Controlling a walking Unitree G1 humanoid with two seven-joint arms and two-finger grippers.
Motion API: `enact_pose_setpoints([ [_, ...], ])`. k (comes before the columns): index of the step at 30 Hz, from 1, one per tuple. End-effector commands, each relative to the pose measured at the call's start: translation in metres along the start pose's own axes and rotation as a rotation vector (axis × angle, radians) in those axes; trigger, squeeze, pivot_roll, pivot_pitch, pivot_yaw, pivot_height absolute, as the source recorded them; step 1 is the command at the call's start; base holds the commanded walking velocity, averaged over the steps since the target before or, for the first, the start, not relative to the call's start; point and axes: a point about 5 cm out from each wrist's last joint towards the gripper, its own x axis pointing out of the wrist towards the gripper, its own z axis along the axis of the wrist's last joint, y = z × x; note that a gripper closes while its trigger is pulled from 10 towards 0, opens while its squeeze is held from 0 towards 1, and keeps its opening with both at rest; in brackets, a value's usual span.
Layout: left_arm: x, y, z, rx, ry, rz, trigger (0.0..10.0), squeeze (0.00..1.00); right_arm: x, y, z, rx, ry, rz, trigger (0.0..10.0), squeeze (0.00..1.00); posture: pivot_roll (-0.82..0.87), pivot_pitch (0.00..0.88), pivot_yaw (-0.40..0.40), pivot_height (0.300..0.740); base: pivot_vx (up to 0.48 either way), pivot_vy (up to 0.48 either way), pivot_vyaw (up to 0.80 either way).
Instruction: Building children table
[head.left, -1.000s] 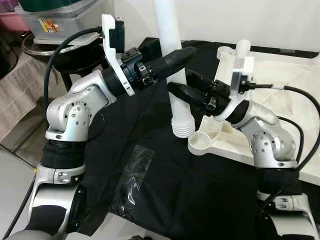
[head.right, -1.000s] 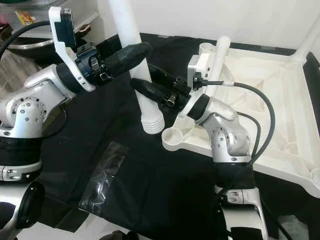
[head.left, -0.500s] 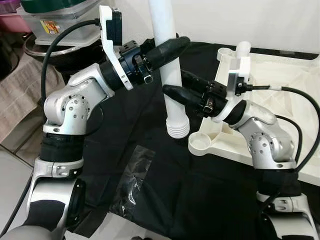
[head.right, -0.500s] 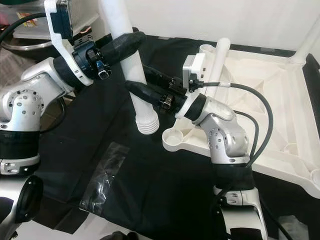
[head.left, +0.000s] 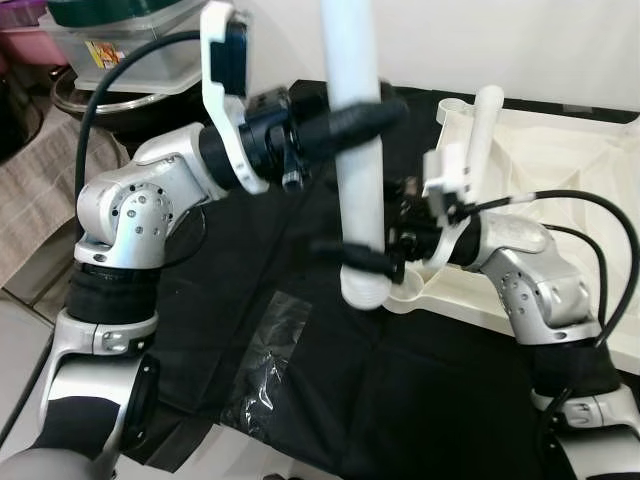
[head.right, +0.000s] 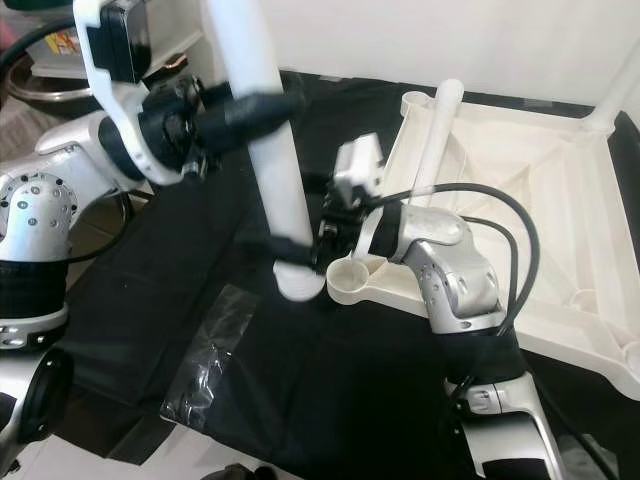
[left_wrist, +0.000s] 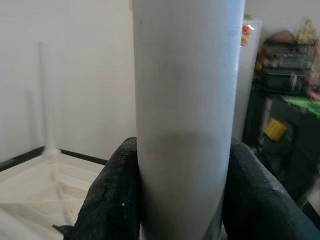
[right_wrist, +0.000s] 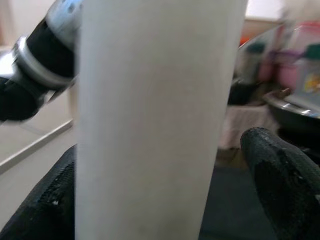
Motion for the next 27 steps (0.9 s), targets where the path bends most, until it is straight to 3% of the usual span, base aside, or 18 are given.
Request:
enact_pose_setpoints([
  [1, 0.005, -0.017, -0.005, 0.012, 0.066, -0.179, 0.0, 0.0, 0.0, -0.003, -0.011, 0.044, 0.07, -0.003, 10.0, 0.0, 0.04, 0.112, 0.062, 0.74, 0.0, 0.0, 0.0],
  [5, 0.01, -0.023, -0.014, 0.027, 0.124, -0.249, 0.0, 0.0, 0.006, -0.006, -0.014, 0.075, 0.09, 0.008, 10.0, 0.0, 0.04, 0.113, 0.058, 0.74, 0.0, 0.0, 0.0],
  [10, 0.012, -0.024, -0.019, 0.028, 0.138, -0.261, 0.0, 0.0, 0.01, -0.008, -0.013, 0.086, 0.078, 0.011, 10.0, 0.0, 0.04, 0.115, 0.06, 0.74, 0.0, 0.0, 0.0],
  [11, 0.017, -0.024, -0.027, 0.018, 0.152, -0.28, 0.0, 0.0, 0.019, -0.006, -0.009, 0.108, 0.038, 0.05, 0.0, 0.0, 0.04, 0.117, 0.061, 0.74, 0.0, 0.0, 0.0],
  [27, 0.019, -0.013, -0.033, -0.038, 0.09, -0.248, 0.0, 0.0, 0.025, 0.007, -0.003, 0.086, 0.0, 0.177, 0.0, 0.0, 0.03, 0.13, 0.067, 0.74, 0.0, 0.0, 0.0],
])
